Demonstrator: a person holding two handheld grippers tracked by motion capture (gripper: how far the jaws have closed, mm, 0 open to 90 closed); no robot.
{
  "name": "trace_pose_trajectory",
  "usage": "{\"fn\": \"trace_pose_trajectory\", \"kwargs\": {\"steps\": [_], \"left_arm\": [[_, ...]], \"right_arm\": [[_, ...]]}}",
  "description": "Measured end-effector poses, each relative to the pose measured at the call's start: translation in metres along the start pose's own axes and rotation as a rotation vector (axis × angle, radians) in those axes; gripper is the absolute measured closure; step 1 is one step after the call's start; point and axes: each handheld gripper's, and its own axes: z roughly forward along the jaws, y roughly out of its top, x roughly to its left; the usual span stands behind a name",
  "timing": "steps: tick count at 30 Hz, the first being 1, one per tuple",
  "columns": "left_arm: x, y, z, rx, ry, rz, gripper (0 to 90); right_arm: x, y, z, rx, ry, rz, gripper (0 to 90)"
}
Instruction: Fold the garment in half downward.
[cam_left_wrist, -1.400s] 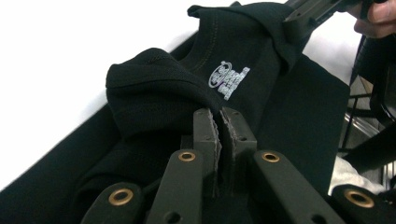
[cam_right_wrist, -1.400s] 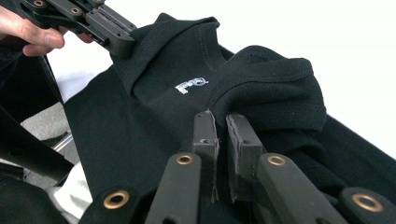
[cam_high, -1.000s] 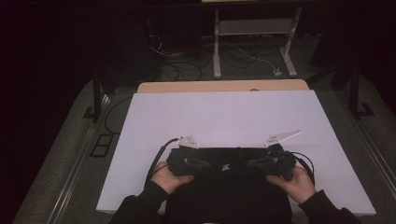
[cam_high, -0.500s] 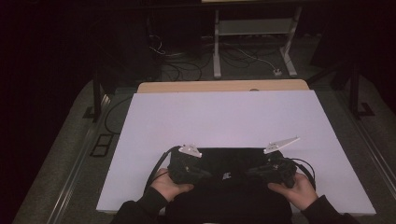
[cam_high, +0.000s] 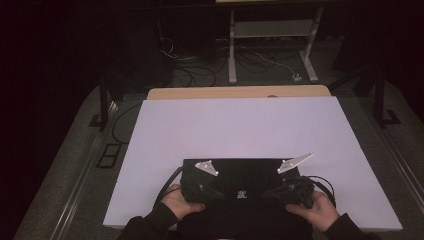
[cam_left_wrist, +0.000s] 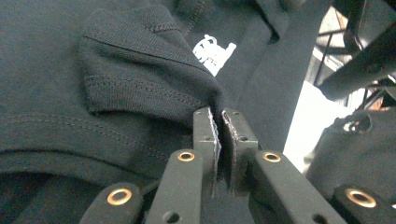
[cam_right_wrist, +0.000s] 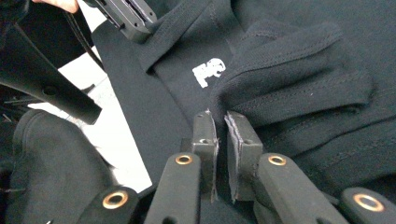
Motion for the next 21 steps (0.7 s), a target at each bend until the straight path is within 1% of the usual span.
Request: {"fn": "trace_pose_trajectory", "kwargs": {"steps": [4, 5, 6, 7, 9, 10, 11, 12, 13, 14, 16, 19, 21], "left_arm": [[-0.001, -0.001, 0.001, -0.001, -0.003, -0.001, 81.0], [0.000, -0.001, 0.001, -0.002, -0.008, 0.005, 78.6], [0.000, -0.002, 0.001, -0.012, -0.018, 0.004, 74.0], [0.001, -0.002, 0.001, -0.014, -0.029, 0.006, 70.7], [0.002, -0.003, 0.000, -0.017, -0.035, 0.008, 65.6], [0.002, -0.003, 0.000, -0.019, -0.035, 0.009, 62.6], [0.003, -0.003, 0.000, -0.024, -0.038, 0.006, 59.8], [0.003, -0.003, 0.000, -0.021, -0.049, -0.007, 56.7], [0.003, -0.003, -0.001, -0.020, -0.046, -0.005, 52.6], [0.004, -0.003, -0.001, -0.018, -0.040, 0.008, 50.6], [0.003, -0.002, -0.003, -0.023, -0.031, 0.014, 47.4], [0.000, -0.002, -0.006, -0.038, -0.032, 0.032, 38.6], [0.001, -0.002, -0.009, -0.036, -0.038, 0.040, 31.7]], "right_arm": [[0.001, -0.001, 0.002, 0.016, 0.005, 0.011, 79.0], [0.001, -0.001, 0.003, 0.020, 0.008, 0.018, 75.8], [0.001, -0.002, 0.003, 0.024, 0.004, 0.020, 71.8], [0.002, -0.002, 0.003, 0.030, -0.003, 0.015, 68.7], [0.005, -0.002, 0.003, 0.026, -0.028, -0.004, 61.1], [0.006, -0.003, 0.003, 0.026, -0.027, -0.004, 57.9], [0.008, -0.002, 0.002, 0.020, -0.030, -0.007, 52.4], [0.009, -0.003, 0.002, 0.012, -0.030, -0.016, 45.4], [0.010, -0.002, 0.001, 0.007, -0.032, -0.020, 40.1], [0.011, -0.003, 0.001, 0.002, -0.030, -0.025, 36.6], [0.012, -0.003, -0.001, -0.006, -0.030, -0.031, 31.7], [0.014, -0.003, -0.005, -0.011, -0.021, -0.044, 22.1], [0.015, -0.002, -0.007, -0.014, -0.009, -0.051, 15.1]]}}
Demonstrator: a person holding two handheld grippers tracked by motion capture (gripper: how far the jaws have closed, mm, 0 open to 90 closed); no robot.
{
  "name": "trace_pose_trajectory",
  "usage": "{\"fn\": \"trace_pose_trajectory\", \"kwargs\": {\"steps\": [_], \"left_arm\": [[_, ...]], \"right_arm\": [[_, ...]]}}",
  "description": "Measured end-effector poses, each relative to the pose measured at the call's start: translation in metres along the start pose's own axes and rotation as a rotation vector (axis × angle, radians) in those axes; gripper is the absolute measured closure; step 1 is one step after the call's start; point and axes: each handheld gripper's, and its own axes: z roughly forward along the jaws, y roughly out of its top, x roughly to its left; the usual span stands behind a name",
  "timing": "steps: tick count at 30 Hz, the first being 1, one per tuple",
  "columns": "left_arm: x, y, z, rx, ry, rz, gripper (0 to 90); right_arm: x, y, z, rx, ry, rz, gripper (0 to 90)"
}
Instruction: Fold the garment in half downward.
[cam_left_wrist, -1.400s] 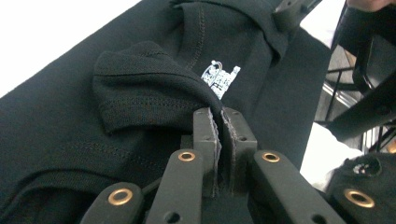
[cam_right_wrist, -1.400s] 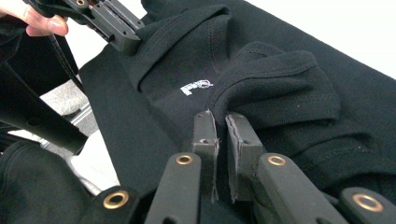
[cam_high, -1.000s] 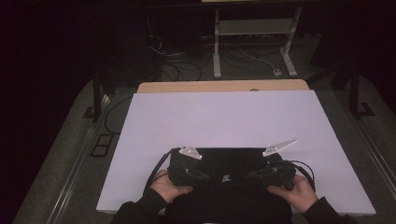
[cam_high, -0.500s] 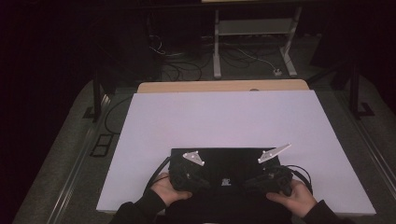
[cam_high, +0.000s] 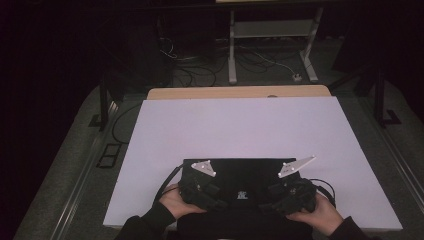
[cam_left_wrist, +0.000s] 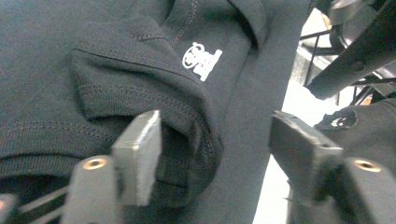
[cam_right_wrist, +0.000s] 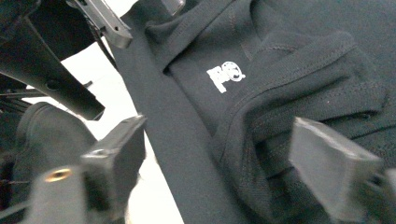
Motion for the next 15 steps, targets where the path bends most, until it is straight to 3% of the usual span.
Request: {"fn": "trace_pose_trajectory", "kwargs": {"steps": [4, 7, 11, 15], "left_arm": [[0.003, 0.000, -0.005, 0.000, -0.004, -0.030, 25.2], [0.007, 0.001, -0.013, -0.006, -0.009, -0.015, 18.7], [0.012, 0.003, -0.022, -0.015, 0.022, -0.017, 5.0], [0.015, 0.006, -0.027, -0.019, 0.030, -0.020, 0.0]], "right_arm": [[0.000, 0.001, -0.005, -0.022, 0.004, -0.004, 0.0], [-0.001, 0.002, -0.011, -0.042, 0.005, -0.005, 0.0], [-0.004, 0.004, -0.017, -0.055, -0.004, -0.001, 0.0], [-0.007, 0.007, -0.025, -0.073, -0.013, 0.003, 0.0]]}}
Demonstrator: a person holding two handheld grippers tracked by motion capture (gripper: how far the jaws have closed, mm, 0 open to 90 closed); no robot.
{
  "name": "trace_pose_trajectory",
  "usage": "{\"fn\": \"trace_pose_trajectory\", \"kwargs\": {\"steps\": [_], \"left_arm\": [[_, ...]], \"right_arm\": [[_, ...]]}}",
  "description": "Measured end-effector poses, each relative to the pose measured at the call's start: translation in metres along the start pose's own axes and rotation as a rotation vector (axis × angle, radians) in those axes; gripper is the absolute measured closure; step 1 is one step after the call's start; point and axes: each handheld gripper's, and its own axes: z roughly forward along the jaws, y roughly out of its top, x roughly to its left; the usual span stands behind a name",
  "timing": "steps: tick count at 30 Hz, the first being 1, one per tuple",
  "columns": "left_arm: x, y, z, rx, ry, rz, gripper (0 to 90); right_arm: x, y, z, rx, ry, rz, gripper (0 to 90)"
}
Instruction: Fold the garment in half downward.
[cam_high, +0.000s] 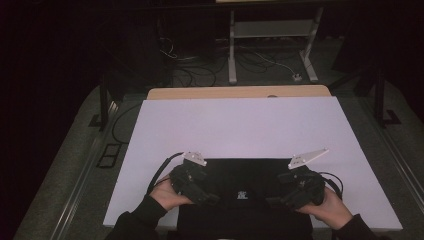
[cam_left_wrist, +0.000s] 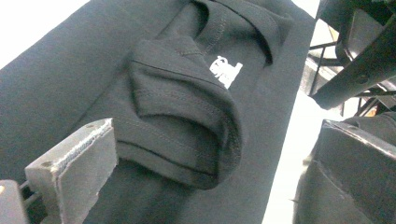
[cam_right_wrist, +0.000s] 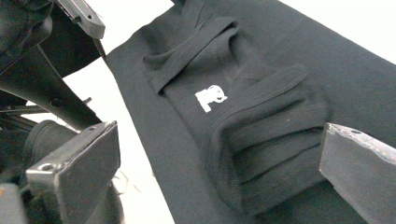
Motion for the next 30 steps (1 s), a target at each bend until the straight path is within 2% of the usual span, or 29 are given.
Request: {"fn": "trace_pose_trajectory", "kwargs": {"steps": [14, 30], "left_arm": [[0.006, 0.008, -0.013, -0.019, 0.029, 0.023, 0.0], [0.018, 0.004, -0.033, -0.075, 0.076, 0.030, 0.0]], "right_arm": [[-0.015, 0.010, -0.033, -0.050, -0.047, 0.001, 0.0], [-0.031, 0.013, -0.047, -0.072, -0.081, 0.011, 0.0]]}}
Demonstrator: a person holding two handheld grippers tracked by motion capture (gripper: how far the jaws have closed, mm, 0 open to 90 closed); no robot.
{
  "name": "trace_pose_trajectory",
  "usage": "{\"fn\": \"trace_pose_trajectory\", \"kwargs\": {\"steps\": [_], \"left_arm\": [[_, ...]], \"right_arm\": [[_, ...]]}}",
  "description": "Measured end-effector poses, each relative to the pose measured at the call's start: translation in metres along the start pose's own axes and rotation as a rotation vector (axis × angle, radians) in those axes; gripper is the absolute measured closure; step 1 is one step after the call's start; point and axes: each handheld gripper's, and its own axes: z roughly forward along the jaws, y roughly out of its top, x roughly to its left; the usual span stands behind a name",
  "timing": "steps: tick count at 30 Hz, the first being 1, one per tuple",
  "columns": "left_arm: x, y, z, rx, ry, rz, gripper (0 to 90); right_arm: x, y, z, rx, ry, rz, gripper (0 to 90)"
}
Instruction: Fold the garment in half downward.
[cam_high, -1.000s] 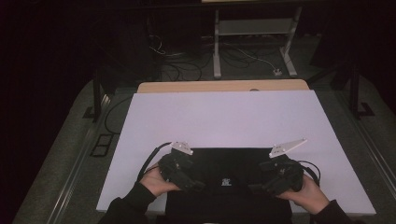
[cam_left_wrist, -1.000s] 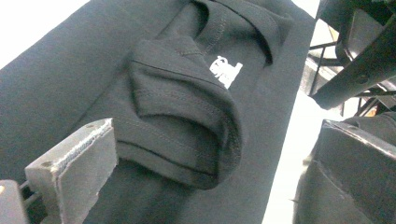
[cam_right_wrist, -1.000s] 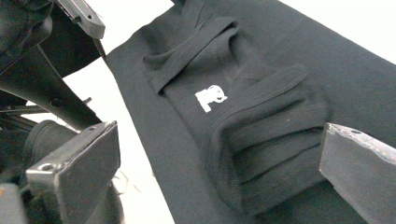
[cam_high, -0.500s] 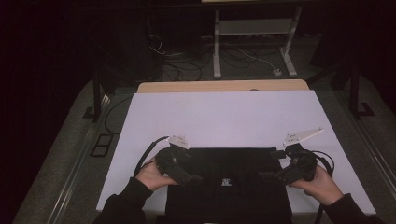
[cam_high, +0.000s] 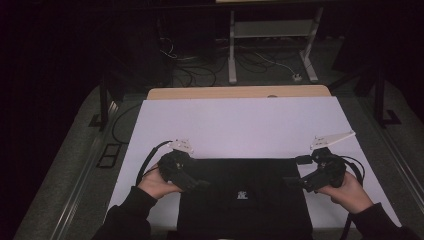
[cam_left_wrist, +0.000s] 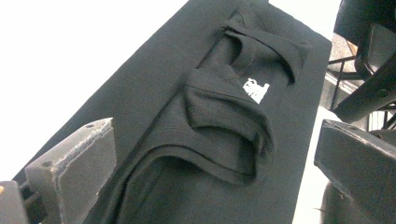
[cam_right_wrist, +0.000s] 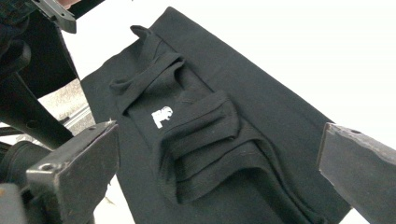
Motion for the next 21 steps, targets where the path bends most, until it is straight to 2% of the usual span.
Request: {"fn": "trace_pose_trajectory", "kwargs": {"steps": [7, 14, 21], "left_arm": [[0.009, -0.001, -0.001, -0.013, 0.013, 0.002, 0.0], [0.022, -0.001, -0.003, -0.042, 0.018, -0.030, 0.0], [0.032, -0.002, -0.003, -0.050, 0.031, -0.050, 0.0]], "right_arm": [[-0.011, 0.004, 0.001, 0.001, -0.009, 0.008, 0.0], [-0.020, 0.007, 0.004, 0.002, -0.018, 0.021, 0.0], [-0.034, 0.009, 0.009, 0.006, -0.024, 0.040, 0.0]]}}
